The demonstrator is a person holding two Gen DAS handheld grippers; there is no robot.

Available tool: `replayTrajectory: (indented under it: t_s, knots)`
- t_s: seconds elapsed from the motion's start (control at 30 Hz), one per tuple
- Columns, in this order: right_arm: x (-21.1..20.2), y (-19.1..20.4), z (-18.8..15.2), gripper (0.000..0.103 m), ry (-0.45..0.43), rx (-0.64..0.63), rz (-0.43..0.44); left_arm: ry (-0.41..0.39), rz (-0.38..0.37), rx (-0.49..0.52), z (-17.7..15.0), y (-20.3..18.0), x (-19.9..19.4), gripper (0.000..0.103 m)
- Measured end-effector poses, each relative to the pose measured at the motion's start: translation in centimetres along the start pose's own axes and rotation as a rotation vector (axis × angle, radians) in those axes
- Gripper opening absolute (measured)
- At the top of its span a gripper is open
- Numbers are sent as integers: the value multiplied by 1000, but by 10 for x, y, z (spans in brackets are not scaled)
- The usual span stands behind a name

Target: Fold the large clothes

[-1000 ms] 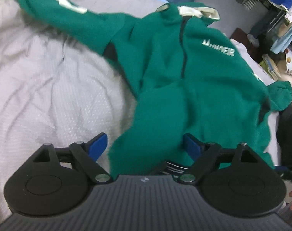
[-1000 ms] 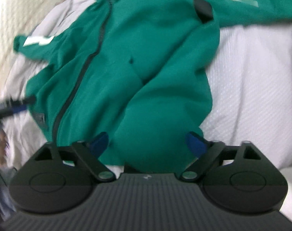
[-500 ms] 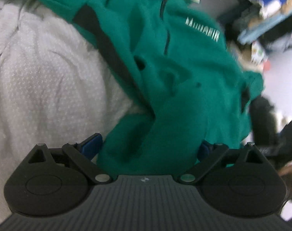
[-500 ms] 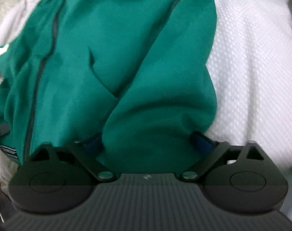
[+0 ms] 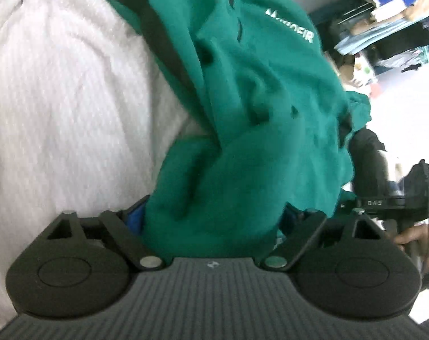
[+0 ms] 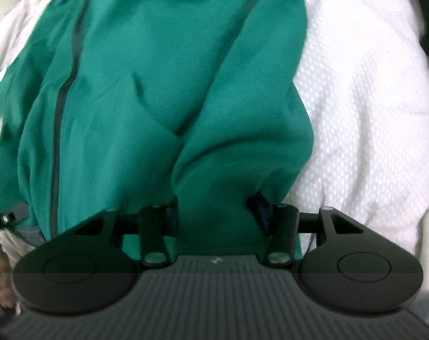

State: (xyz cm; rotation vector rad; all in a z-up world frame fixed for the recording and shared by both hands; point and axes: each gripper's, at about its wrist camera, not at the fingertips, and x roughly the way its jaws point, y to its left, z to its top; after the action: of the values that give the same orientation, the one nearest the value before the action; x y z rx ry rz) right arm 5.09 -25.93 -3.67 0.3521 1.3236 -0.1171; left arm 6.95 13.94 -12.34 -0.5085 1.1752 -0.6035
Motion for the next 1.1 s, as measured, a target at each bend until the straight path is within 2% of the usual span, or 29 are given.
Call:
replayTrajectory:
  t_s: [0.03,0.07,0.1,0.17,0.27,0.4,0.5,0.57,0.63,0.77,0.9,1.0,1.07,1.1]
  knots:
    - [-2,3,-6,50,-30,-51,3,-29,21,0,-7,-3,-4,71]
    - [-5,3,-11,46,-57,-73,9,-56,10,-1,-14,-7,-12,60]
    - [-7,2,-18,43,-80,-85,19,-72,-11,-20,-19,-9,-18,54]
    - [-17,-4,-27,29,-116,-61,51,-86,-2,-92,-26,-8,-31,36]
    - [-42,-15,-43,21,-186,-43,109,-140,19,-161,-33,-17,-59,26]
    - [-84,-37,-58,15,-242,12,223,-185,22,-247,-29,-31,-104,22]
    - [-112,-51,-66,11,-285,17,284,-215,50,-281,-29,-37,-131,21]
    - [-112,-57,-71,10,-276,32,304,-215,76,-296,-35,-39,-144,21]
    - [-96,-63,-78,10,-249,21,273,-185,124,-310,-41,-35,-146,21]
    - [-65,-76,-85,9,-147,59,209,-104,234,-345,-52,-20,-126,23]
    - [-50,-77,-80,9,-118,49,130,-78,332,-325,-48,-21,-109,28]
    - [-48,-68,-78,10,-116,22,93,-84,375,-271,-49,-31,-110,37]
    - [-48,-61,-77,12,-119,20,87,-87,405,-235,-49,-39,-111,57]
    - [-50,-60,-80,12,-124,20,88,-89,421,-223,-51,-43,-113,62]
